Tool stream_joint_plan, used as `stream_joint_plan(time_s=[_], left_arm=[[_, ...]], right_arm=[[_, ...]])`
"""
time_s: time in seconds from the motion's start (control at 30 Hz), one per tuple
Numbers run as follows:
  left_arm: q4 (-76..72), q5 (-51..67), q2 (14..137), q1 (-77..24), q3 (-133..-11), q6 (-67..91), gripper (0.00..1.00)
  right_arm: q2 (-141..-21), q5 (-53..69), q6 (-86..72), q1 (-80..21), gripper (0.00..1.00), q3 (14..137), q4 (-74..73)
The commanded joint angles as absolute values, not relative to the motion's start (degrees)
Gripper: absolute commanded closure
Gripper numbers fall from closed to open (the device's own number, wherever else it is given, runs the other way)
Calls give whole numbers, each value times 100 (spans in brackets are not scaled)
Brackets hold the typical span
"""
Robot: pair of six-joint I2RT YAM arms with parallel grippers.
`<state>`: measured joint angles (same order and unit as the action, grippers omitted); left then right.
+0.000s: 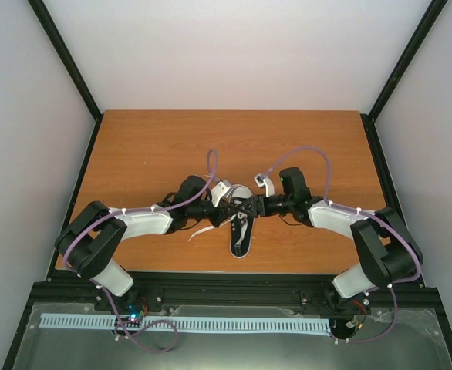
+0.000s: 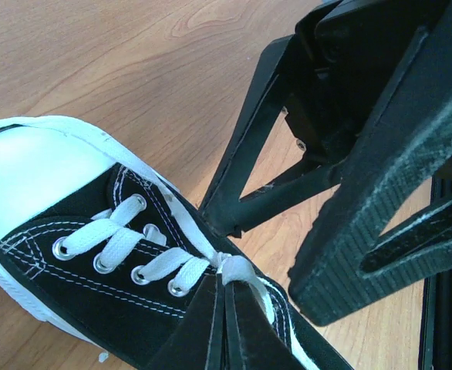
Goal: Tie the shoes
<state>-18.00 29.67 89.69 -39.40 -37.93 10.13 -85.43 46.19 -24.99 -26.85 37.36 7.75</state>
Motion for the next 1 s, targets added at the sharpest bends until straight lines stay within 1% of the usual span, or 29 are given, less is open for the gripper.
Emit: stream_joint_plan(time_s=[0.0,0.2,0.3,0.57,0.7,0.73,0.83,0.97], left_arm=[[-2013,3058,8840,-3973,-3841,982,99],[-2030,3071,8839,-3973,-3831,993,99],[-2030,3070,8843,-3973,-3832,993,99],[-2030,3054,8864,-3973,-3841,995,99],[-2046,3034,8849,-3973,-3832,1021,99],[-2037,3027,8843,-3970,-3836,1050,98],[-1823,2858,8763,-3973,-3877,1116,78],[-1529,2278,8322,-3937,-3775,1178,57]], right_arm=[[-8699,4861,-2383,-2759,51,3934,1045],[-8886,4945,-2319,-2760,61,3978,1043],[-8922,4973,-2305,-2760,69,3991,1057],[-9009,4945,-2294,-2760,96,4019,1068],[-8939,4845,-2256,-2760,97,4004,1025],[-8908,4787,-2256,-2760,97,3985,1016],[-8776,4614,-2202,-2760,97,3940,912],[-8593,4370,-2026,-2758,97,3948,606]])
